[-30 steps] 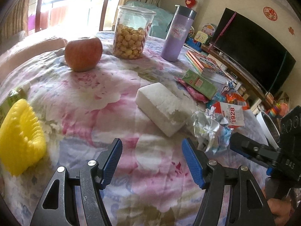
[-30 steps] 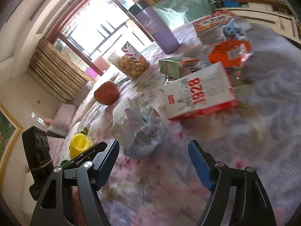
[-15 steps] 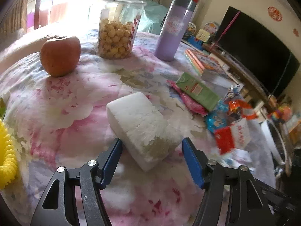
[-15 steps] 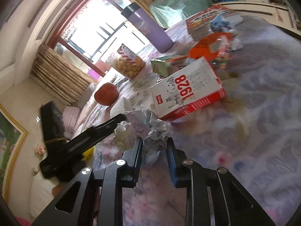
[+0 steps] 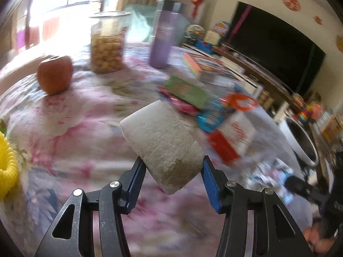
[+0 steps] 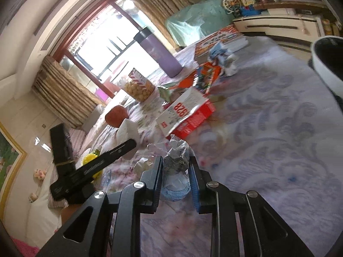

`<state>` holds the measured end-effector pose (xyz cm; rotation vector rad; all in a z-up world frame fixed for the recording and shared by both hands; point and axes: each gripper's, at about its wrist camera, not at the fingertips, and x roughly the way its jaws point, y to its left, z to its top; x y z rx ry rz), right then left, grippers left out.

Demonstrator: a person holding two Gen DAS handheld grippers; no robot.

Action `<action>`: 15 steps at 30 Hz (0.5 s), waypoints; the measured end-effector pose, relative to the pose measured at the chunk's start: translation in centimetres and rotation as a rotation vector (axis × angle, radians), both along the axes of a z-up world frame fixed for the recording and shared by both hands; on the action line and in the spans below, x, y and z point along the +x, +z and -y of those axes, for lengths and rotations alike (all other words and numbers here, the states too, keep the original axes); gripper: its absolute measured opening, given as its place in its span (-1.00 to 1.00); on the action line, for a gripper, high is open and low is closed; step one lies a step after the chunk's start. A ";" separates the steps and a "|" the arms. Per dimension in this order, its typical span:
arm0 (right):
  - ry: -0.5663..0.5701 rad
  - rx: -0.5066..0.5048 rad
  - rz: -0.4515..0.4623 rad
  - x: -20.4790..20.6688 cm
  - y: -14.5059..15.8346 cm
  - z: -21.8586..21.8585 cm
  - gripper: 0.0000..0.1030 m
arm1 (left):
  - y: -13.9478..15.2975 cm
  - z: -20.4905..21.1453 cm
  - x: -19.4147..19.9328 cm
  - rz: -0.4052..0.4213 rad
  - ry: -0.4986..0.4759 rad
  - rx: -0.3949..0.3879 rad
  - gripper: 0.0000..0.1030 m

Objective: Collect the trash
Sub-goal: 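Grasp the crumpled foil wrapper with the right tool while the left tool grasps the white foam block, then carry the foil wrapper and foam block with both tools over the bin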

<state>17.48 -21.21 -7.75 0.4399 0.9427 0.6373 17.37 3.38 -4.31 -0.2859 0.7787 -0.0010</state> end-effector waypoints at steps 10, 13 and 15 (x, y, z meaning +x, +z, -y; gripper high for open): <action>-0.110 -0.026 0.035 -1.0 1.1 5.5 -0.54 | 0.8 7.0 -0.7 -0.005 -0.209 -0.020 -0.02; -0.146 -0.036 0.048 -1.2 1.5 7.1 -0.54 | 0.8 8.4 -0.4 -0.010 -0.248 -0.024 -0.02; -0.166 -0.039 0.054 -1.5 1.7 8.1 -0.54 | 0.8 9.2 -0.1 -0.015 -0.272 -0.024 -0.02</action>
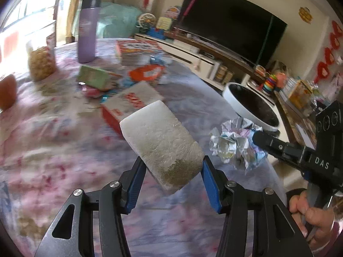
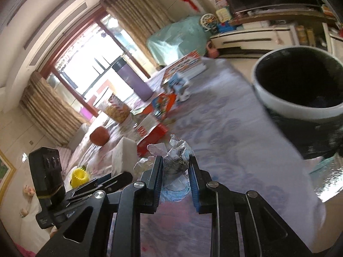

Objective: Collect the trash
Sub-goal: 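Carry the foil wrapper and foam block with both tools over the bin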

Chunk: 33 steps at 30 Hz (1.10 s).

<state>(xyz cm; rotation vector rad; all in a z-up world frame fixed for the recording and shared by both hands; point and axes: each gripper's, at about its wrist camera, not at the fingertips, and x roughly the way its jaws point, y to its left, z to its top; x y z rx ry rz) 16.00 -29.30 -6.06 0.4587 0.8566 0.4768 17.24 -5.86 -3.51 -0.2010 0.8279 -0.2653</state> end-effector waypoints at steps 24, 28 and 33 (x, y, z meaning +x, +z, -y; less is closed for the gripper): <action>-0.189 0.007 0.045 -0.3 1.3 9.1 -0.54 | 0.2 9.1 6.4 0.014 -0.185 0.031 -0.01; -0.219 0.004 0.055 0.0 1.6 10.3 -0.54 | 0.7 10.5 7.4 0.026 -0.209 0.035 -0.01; -0.252 -0.006 0.066 0.5 2.0 11.9 -0.54 | 0.8 12.6 8.9 0.035 -0.237 0.042 -0.01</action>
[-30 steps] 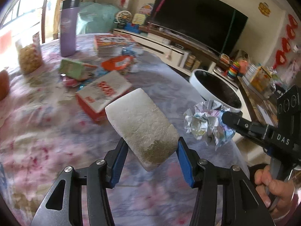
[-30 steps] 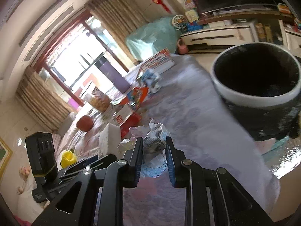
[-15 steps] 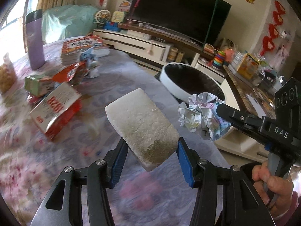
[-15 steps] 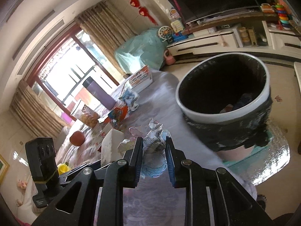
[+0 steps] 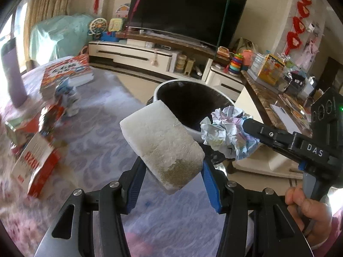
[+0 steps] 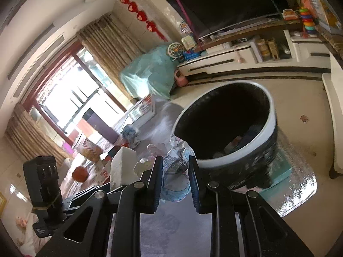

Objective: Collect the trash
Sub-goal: 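Carry the foil wrapper and foam block with both tools over the bin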

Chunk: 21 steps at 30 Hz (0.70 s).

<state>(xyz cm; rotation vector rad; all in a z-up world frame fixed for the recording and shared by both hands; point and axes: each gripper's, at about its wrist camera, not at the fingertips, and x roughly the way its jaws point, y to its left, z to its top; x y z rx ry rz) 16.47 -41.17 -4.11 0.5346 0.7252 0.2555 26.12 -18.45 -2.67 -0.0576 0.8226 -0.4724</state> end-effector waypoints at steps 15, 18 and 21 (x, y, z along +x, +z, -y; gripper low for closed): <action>-0.075 -0.042 0.007 2.6 0.5 3.9 -0.54 | 0.2 3.9 4.8 0.009 -0.042 -0.002 0.00; -0.082 -0.048 -0.004 3.3 0.1 4.5 -0.54 | 0.0 4.5 5.8 0.000 -0.041 -0.010 0.00; -0.084 -0.054 -0.013 4.0 -0.2 4.9 -0.54 | -0.3 5.0 6.8 -0.007 -0.040 -0.010 0.00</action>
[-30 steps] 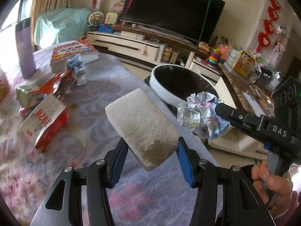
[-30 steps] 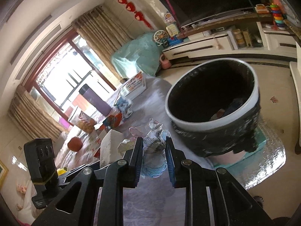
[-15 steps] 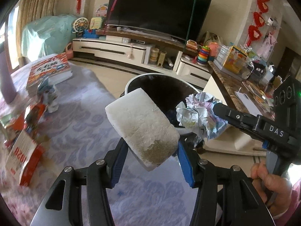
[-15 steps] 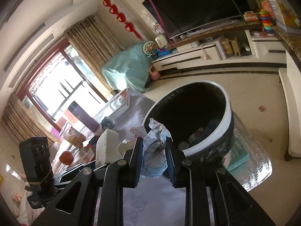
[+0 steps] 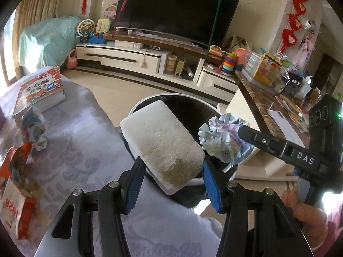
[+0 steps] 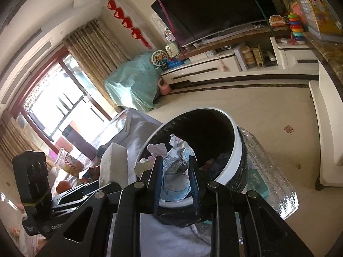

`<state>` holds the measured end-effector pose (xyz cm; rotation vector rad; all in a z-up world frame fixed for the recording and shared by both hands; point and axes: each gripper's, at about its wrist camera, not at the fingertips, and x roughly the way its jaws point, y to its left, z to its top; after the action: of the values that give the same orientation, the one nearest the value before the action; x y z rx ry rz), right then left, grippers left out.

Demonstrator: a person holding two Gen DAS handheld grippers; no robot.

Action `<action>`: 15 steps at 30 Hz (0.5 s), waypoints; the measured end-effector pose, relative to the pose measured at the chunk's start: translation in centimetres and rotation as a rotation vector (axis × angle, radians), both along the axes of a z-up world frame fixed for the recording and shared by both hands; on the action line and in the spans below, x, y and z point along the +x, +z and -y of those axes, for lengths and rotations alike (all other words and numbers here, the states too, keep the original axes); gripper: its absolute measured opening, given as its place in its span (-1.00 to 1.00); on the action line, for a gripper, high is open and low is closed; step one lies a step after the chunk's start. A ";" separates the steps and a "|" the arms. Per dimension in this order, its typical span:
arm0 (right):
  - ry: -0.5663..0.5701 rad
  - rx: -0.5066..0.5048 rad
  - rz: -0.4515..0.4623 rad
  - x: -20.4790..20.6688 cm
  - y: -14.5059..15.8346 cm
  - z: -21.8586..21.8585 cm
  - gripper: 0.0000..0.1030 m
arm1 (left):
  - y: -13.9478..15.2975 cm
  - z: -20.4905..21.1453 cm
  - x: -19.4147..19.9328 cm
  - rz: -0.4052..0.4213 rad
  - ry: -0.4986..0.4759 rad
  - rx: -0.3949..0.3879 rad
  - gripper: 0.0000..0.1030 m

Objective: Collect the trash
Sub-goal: 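Carry the foil wrapper and foam block with both tools over the bin, then open both tools to drop the foam block and foil into the bin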

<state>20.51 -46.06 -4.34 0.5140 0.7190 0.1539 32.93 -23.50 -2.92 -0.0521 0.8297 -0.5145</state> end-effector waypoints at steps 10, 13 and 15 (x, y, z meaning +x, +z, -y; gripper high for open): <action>0.004 -0.018 -0.027 1.8 -0.7 0.9 -0.54 | -0.5 2.3 2.7 -0.017 -0.007 0.029 0.03; 0.001 -0.022 -0.036 2.1 -0.9 1.0 -0.52 | -0.7 2.8 3.5 -0.027 -0.009 0.033 0.05; -0.001 -0.021 -0.040 2.2 -0.9 1.0 -0.50 | -0.8 3.0 3.8 -0.033 -0.010 0.030 0.06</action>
<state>22.69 -47.08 -5.23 0.4985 0.7591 0.1356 36.75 -26.52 -3.69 -0.0286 0.8700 -0.5115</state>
